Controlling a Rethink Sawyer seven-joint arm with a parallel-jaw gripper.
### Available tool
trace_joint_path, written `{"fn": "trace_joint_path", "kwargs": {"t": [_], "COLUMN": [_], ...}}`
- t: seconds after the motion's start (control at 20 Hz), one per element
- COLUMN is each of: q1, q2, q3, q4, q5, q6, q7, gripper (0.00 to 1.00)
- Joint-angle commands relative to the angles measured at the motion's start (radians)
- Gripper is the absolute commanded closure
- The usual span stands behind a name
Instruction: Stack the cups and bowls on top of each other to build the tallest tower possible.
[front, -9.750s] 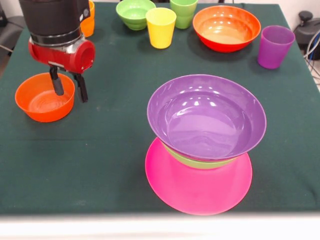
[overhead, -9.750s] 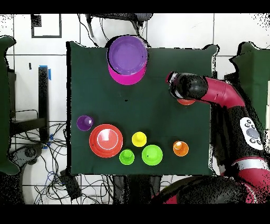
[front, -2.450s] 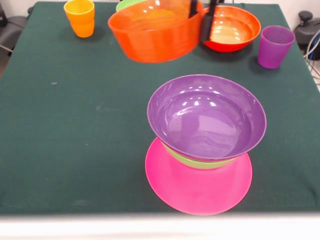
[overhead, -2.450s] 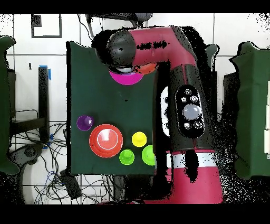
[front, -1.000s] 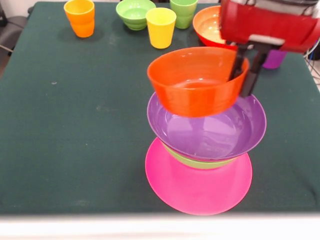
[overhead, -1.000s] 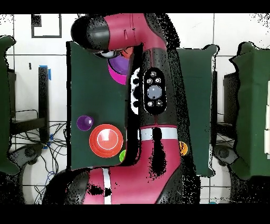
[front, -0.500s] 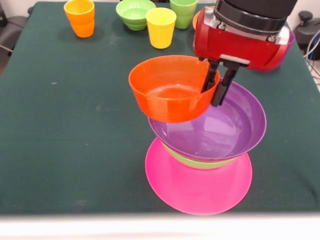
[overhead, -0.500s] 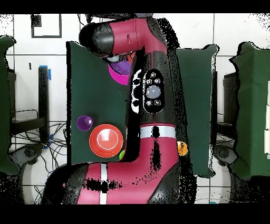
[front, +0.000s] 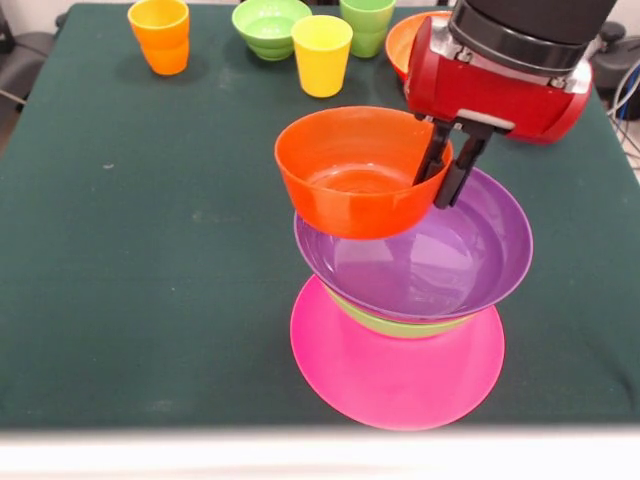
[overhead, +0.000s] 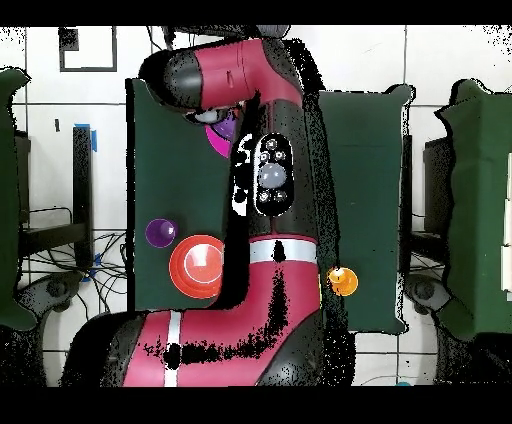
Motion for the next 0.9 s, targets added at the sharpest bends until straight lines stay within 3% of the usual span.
{"fn": "trace_joint_path", "kwargs": {"t": [0.05, 0.9], "q1": [0.033, 0.065], "q2": [-0.016, 0.004], "q3": [-0.013, -0.077], "q4": [0.044, 0.083], "q5": [0.019, 0.092], "q6": [0.028, -0.090], "q7": [0.173, 0.212], "gripper": [1.00, 1.00]}}
